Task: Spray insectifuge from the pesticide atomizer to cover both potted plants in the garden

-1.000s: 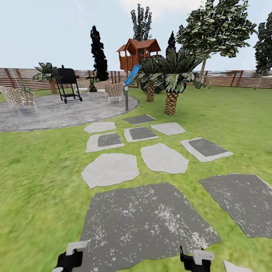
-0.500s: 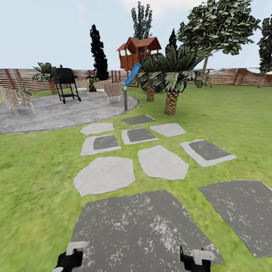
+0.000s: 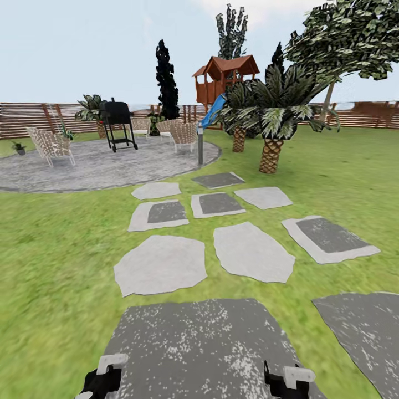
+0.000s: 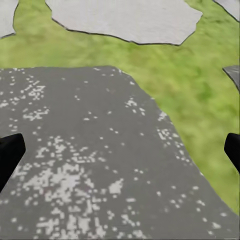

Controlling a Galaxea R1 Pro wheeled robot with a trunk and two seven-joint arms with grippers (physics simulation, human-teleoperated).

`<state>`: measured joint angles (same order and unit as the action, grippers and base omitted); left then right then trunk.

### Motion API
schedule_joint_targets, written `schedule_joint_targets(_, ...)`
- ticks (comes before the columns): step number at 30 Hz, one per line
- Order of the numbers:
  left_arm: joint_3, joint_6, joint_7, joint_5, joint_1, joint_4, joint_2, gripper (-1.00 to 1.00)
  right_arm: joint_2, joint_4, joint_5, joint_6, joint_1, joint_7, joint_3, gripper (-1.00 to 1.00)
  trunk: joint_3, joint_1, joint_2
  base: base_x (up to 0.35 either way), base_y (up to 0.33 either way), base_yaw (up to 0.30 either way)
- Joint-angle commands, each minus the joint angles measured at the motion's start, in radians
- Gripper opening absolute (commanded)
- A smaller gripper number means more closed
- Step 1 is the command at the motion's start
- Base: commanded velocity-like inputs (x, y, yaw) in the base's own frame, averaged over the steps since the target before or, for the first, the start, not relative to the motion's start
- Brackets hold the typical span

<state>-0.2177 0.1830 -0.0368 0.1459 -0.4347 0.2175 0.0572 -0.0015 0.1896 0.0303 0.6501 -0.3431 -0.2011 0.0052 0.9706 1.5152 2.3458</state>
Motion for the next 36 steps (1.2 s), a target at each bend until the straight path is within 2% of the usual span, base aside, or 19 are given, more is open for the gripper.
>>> schedule_joint_targets(1, -0.005, 0.004, -0.003, 0.011, -0.001, -0.001, 0.0, -1.0, 0.0, 0.0, 0.003, 0.002, -0.001, -0.004, 0.001, 1.0, 0.001, 0.0, 0.0, 0.307, -0.144, 0.061)
schedule_joint_targets(22, -0.005, 0.004, -0.003, 0.009, -0.001, -0.009, 0.0, -1.0, 0.0, -0.001, 0.003, 0.002, 0.0, -0.004, 0.001, 1.0, 0.001, 0.0, 0.0, 0.307, -0.142, 0.008)
schedule_joint_targets(36, -0.005, 0.004, -0.003, 0.009, -0.001, -0.009, 0.0, -1.0, 0.0, -0.001, 0.003, 0.002, 0.0, -0.004, 0.001, 1.0, 0.001, 0.0, 0.0, 0.308, -0.142, 0.199)
